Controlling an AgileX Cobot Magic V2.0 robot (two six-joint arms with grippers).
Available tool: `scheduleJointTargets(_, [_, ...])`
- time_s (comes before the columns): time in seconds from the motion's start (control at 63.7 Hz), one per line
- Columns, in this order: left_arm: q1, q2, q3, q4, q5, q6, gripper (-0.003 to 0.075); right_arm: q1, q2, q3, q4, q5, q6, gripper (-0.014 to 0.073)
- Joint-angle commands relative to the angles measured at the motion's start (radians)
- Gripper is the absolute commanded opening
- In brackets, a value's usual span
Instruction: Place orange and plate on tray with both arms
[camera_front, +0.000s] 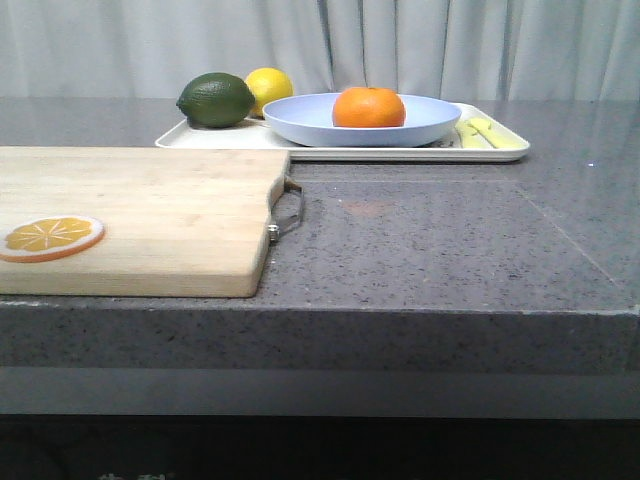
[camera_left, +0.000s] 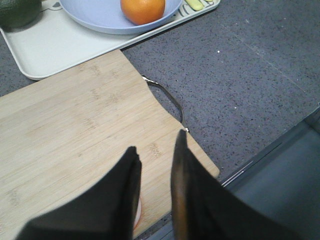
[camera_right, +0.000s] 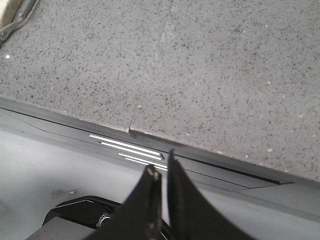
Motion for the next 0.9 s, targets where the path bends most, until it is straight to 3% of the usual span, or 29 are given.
scheduleJointTargets(0.0, [0.002,-0.007,-0.029,-0.003,-0.069,-0.011,0.0021,-0.003,0.001,-0.024,0.010,-0.050,-0.010,-0.0074])
scheduleJointTargets(0.063, [0.002,-0.007,-0.029,-0.003,-0.069,-0.011,-0.0017,-0.003,0.001,-0.024,0.010,-0.050,-0.010,-0.0067])
scheduleJointTargets(0.314, [0.002,-0.007,-0.029,-0.003,-0.072,-0.011,-0.0018,-0.003,0.001,-0.024,0.010,-0.050,-0.010,-0.0068])
scheduleJointTargets(0.471, [0.032,-0.101,0.081,-0.043,-0.194,-0.011,-0.0018,-0.003,0.001,-0.024,0.012,-0.047,-0.010,-0.0068])
scheduleJointTargets(0.88, [0.484,-0.622,0.600,-0.034,-0.602,-0.011,-0.0018,-0.003,0.001,-0.024,0.015,-0.044,-0.010,-0.0068])
